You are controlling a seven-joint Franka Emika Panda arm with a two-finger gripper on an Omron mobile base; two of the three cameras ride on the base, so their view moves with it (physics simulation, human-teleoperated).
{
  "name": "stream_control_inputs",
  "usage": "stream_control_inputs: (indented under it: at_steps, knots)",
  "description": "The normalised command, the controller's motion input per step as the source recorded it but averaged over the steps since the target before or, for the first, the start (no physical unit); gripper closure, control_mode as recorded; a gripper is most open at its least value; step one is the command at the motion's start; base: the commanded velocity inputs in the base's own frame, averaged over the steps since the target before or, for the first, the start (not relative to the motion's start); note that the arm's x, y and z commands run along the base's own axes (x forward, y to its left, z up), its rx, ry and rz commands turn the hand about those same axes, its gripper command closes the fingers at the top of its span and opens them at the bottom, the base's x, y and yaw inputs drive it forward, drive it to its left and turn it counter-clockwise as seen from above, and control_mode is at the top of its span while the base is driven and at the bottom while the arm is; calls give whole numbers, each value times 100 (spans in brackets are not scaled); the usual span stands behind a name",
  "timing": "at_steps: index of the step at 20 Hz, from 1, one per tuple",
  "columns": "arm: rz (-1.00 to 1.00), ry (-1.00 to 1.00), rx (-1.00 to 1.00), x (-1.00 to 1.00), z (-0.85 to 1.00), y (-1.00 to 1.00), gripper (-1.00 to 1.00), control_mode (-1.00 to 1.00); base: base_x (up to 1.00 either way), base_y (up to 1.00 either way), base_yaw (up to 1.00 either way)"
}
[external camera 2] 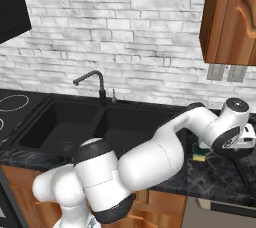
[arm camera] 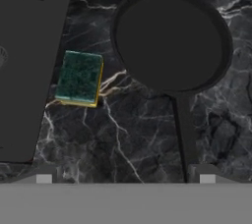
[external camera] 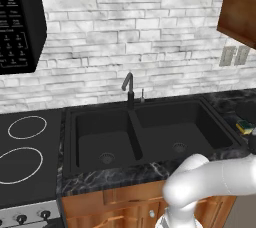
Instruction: Pick the pan and sponge and place them into the sink. Then turn on the water.
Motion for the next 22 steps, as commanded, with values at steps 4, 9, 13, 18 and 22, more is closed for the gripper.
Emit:
stream_control_inputs:
  at_steps: [4, 9, 13, 18, 22]
  knots:
    - [0, 1, -1, 8, -20, -20, -100, -100, 0, 0, 0]
    - [0, 3, 0, 5, -16, -17, -100, -100, 0, 0, 0]
    - [0, 4, 0, 4, -22, -15, -100, -100, 0, 0, 0]
    - [3, 3, -1, 5, -25, -14, -100, -100, 0, 0, 0]
    - [5, 1, -1, 5, -24, -12, -100, -100, 0, 0, 0]
